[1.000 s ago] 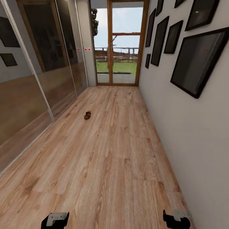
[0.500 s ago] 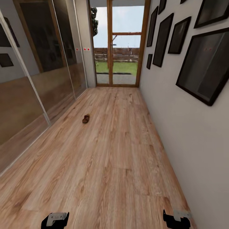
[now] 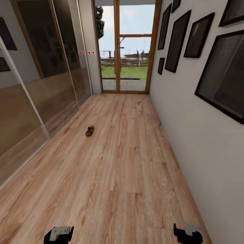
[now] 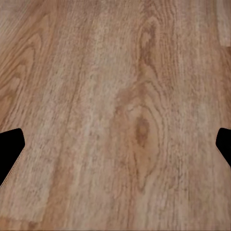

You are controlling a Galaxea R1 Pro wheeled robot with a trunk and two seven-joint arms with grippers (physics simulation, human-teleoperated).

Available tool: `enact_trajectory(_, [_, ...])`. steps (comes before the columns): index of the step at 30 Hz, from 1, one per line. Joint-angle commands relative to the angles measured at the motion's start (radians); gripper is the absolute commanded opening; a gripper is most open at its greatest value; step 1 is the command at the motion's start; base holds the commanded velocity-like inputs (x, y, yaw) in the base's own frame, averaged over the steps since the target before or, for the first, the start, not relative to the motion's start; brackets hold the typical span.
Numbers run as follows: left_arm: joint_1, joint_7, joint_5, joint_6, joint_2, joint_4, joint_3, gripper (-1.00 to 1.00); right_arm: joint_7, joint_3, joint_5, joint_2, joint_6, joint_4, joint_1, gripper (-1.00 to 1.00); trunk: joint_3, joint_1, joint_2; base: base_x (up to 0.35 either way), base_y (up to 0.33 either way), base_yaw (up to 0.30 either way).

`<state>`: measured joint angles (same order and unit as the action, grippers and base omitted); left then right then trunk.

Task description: Pick up the two gym shoes and the two sandals from the corridor floor and place them onto the hallstand (shoe rack) in the corridor, making sure they are on the rack and not on the floor. Arrange them so the two gym shoes are next to each other and the two sandals are next to each other.

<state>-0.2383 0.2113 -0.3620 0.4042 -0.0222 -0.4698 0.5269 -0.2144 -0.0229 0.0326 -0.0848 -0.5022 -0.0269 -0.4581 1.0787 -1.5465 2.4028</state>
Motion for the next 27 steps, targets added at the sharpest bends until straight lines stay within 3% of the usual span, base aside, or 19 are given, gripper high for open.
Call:
enact_trajectory(1, [-0.001, 0.008, -0.006, 0.004, 0.001, 0.0, 0.008, 1.0, 0.001, -0.002, 0.003, 0.0, -0.004, 0.001, -0.001, 1.0, 0.001, 0.0, 0.0, 0.339, 0.0, 0.0])
enact_trajectory(27, [-0.001, 0.008, -0.006, 0.004, 0.001, 0.0, 0.008, 1.0, 0.001, -0.002, 0.004, 0.0, -0.004, 0.001, -0.001, 1.0, 0.001, 0.0, 0.0, 0.339, 0.0, 0.0])
